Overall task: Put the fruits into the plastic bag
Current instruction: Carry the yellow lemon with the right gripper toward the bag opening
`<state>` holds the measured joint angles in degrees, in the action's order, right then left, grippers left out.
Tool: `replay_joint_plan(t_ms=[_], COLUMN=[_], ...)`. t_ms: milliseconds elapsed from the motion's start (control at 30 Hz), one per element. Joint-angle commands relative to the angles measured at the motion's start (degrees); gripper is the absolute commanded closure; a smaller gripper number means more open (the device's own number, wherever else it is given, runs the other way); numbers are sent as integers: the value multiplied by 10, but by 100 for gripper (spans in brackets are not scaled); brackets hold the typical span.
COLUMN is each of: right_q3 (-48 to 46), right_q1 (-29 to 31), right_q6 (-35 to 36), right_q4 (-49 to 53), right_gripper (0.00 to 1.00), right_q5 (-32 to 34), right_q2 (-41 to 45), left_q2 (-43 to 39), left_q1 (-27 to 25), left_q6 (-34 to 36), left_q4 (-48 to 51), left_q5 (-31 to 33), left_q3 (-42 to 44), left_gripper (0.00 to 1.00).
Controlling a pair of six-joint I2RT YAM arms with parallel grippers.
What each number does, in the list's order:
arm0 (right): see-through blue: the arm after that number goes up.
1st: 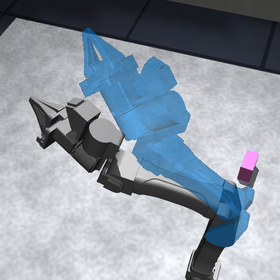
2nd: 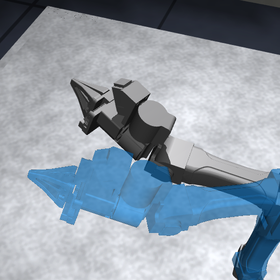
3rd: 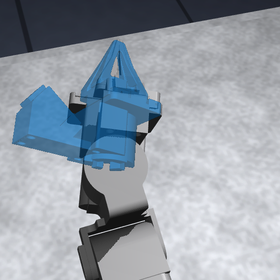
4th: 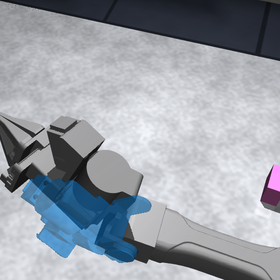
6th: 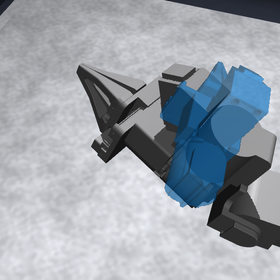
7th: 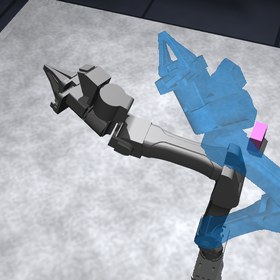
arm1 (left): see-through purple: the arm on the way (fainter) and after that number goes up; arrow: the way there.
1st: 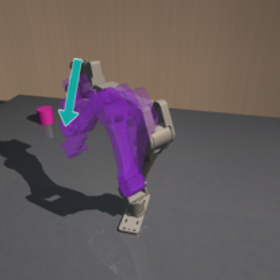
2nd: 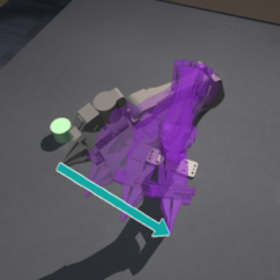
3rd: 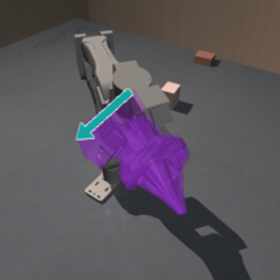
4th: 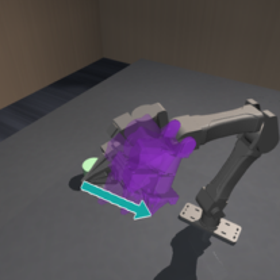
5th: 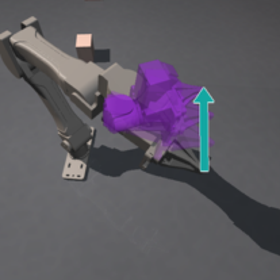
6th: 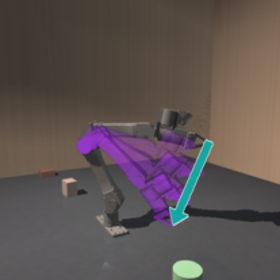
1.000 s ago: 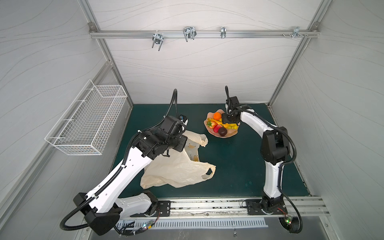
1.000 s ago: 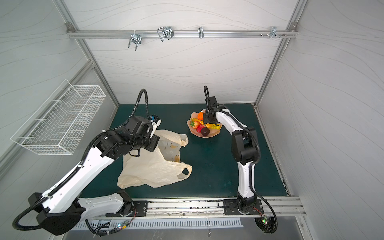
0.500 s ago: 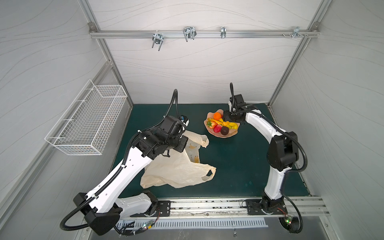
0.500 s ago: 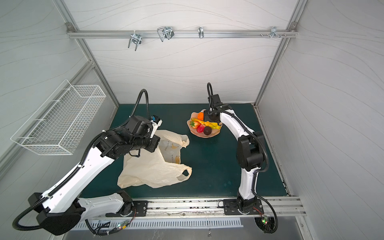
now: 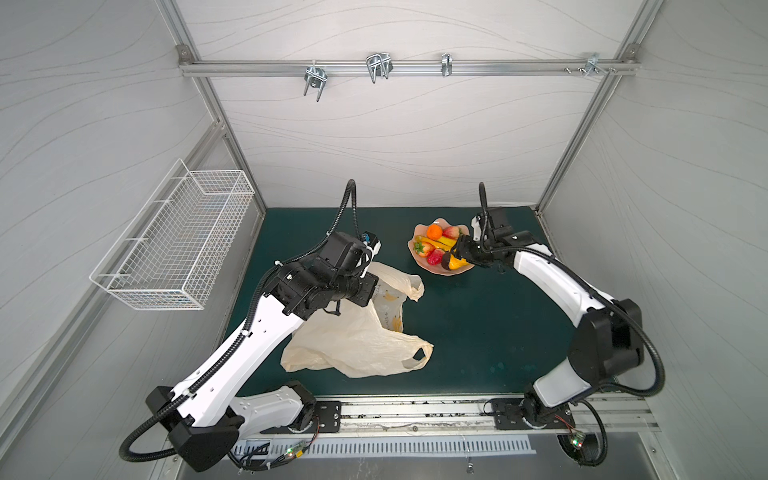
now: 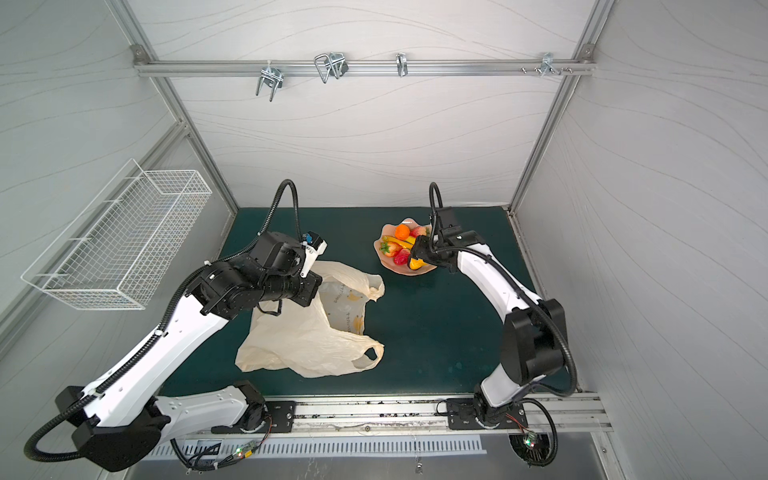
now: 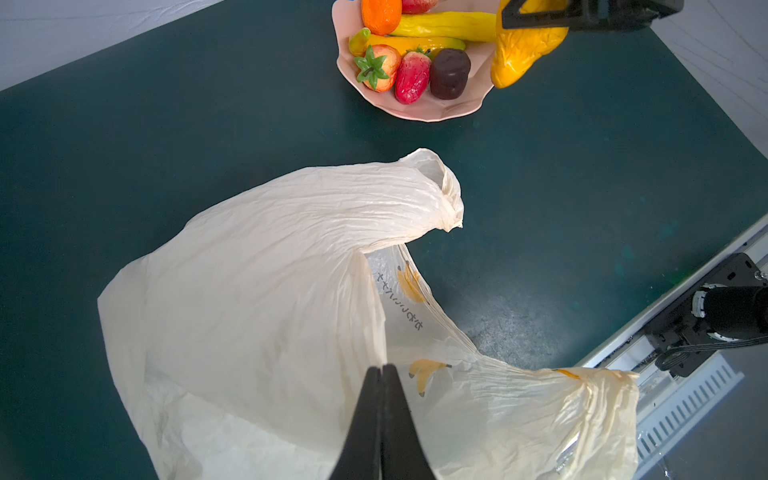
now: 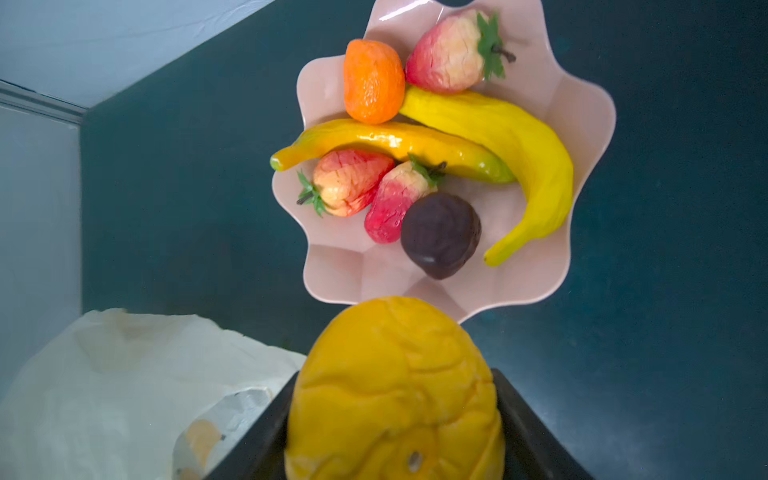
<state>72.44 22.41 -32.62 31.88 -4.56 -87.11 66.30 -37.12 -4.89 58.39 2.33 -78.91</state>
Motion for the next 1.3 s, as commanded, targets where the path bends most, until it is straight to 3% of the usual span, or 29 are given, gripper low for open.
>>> replay_joint_plan(t_ms=[0,300,600,1000,1267], right_q3=[-60,-213,-305,-351,-360], right_q1=[9,49,100,147,211], right_q6=[-76,-178,-254,-347,-424], right_q4=[-40,-73,-92,-193,-293], right_gripper=[49,50,51,52,53], right_q5=[-41,-72,-71,-85,-96], right_q2=[64,202,271,258,202], left_q2=[-6,-6,-9,-10,-9], left_q1=[4,4,4,4,4], left_q6=[10,10,7,-1,-7], left_q4=[-13,-15,-16,-17,-20], left_q5=[-12,-16,-17,-24,-29], left_q3=[-7,-8,-6,-3,-2], left_gripper=[100,100,100,100,100])
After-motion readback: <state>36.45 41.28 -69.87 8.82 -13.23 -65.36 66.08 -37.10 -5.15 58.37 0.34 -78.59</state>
